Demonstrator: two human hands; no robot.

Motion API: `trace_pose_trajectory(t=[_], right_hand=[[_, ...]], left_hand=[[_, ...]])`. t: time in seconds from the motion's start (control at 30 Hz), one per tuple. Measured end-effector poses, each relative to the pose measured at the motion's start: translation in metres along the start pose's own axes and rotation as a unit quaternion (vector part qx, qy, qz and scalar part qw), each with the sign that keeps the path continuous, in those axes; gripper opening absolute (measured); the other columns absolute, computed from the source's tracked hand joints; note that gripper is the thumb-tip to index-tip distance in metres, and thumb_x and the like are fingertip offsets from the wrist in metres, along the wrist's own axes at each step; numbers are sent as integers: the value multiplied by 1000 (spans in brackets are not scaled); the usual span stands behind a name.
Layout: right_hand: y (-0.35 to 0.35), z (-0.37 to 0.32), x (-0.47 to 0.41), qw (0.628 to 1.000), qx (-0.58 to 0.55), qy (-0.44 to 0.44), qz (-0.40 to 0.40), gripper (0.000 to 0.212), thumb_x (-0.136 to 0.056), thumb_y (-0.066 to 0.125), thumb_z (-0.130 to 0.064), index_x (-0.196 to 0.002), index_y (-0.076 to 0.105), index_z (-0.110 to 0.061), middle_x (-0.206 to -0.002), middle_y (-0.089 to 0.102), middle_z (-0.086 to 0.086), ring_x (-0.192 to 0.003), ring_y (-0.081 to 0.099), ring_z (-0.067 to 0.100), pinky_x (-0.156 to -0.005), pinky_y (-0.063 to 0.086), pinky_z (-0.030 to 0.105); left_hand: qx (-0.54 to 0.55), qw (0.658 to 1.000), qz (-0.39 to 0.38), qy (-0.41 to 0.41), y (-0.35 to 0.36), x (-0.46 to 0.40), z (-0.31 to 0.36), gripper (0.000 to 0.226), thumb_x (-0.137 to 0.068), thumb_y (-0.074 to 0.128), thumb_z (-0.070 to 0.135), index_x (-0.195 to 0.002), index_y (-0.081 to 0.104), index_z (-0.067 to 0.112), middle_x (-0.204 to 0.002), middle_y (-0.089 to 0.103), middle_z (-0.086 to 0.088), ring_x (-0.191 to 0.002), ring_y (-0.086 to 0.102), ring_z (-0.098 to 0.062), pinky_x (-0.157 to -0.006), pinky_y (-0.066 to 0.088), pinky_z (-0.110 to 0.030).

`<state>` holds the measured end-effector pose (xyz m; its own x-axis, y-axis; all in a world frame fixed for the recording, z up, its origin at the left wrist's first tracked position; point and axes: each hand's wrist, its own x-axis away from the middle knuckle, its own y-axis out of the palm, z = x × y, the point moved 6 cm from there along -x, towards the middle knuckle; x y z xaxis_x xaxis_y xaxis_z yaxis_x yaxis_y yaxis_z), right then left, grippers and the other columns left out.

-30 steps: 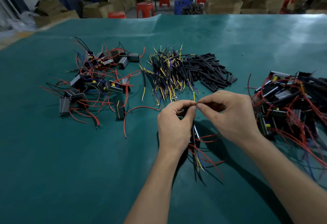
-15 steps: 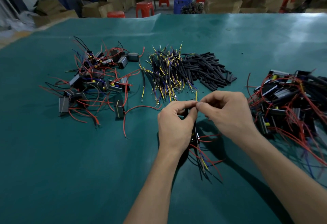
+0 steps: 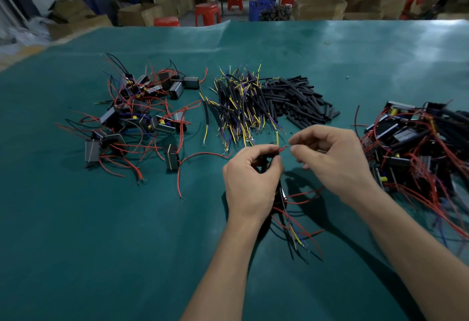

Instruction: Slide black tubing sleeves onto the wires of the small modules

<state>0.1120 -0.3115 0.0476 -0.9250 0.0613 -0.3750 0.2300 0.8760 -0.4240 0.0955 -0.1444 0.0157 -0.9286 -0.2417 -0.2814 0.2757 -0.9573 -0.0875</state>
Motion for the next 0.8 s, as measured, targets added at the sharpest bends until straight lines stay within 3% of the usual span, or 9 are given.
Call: trace_pose_trajectory(t=[0.07, 0.2, 0.43, 0.53, 0.67, 0.77, 0.8], right_hand=[[1, 1, -1, 1000, 0, -4, -25, 15, -82, 78, -11, -83, 77, -26, -71, 72, -10, -66, 67, 17, -67, 61, 45], [7, -2, 1, 997, 29, -30, -58, 15, -84, 81, -16, -82, 77, -30, -72, 71, -16, -64, 62, 4, -63, 52, 32], [8, -7, 4, 998, -12, -36, -52, 12, -84, 81, -16, -84, 79, -27, -75, 75, -9, -68, 67, 8, -67, 58, 37], [8, -11, 5, 998, -7, -50, -42, 13, -84, 82, -15, -83, 79, -27, -75, 75, -10, -67, 68, 6, -67, 57, 32], [7, -16, 7, 998, -4, -65, -9, 12, -83, 76, -18, -77, 77, -29, -66, 70, -16, -59, 60, 0, -59, 47, 16], [8, -9, 5, 999, -39, -14, -5, 5, -79, 74, -23, -75, 78, -23, -63, 69, -3, -58, 63, 18, -59, 56, 40], [8, -7, 5, 998, -58, 5, -4, 5, -77, 73, -24, -76, 78, -23, -63, 70, 1, -58, 64, 22, -58, 56, 42]], left_hand=[[-1, 1000, -1, 10, -1, 1, 1, 16, -80, 77, 6, -89, 81, 19, -87, 77, 8, -80, 71, -8, -82, 59, -35], [3, 1000, -4, 22, 0, -1, 0, 14, -81, 74, 9, -89, 80, 19, -86, 76, 7, -80, 71, -7, -80, 58, -31], [37, 999, -29, 11, 2, -2, -2, 10, -83, 69, 13, -88, 76, 17, -83, 76, 7, -79, 70, -8, -80, 57, -29], [46, 998, -38, 4, 2, -4, -3, 10, -84, 69, 10, -88, 76, 17, -83, 75, 7, -79, 70, -8, -81, 57, -32], [65, 997, -48, -3, 3, -4, -4, 12, -85, 73, 3, -88, 76, 14, -81, 74, 7, -75, 67, -5, -78, 56, -28], [90, 995, -52, -12, 3, -5, -4, 13, -85, 74, 0, -87, 77, 12, -80, 75, 5, -73, 66, -5, -75, 53, -24], [99, 994, -52, -14, 3, -5, -4, 13, -85, 74, -1, -86, 77, 12, -79, 75, 3, -73, 65, -5, -74, 53, -23]])
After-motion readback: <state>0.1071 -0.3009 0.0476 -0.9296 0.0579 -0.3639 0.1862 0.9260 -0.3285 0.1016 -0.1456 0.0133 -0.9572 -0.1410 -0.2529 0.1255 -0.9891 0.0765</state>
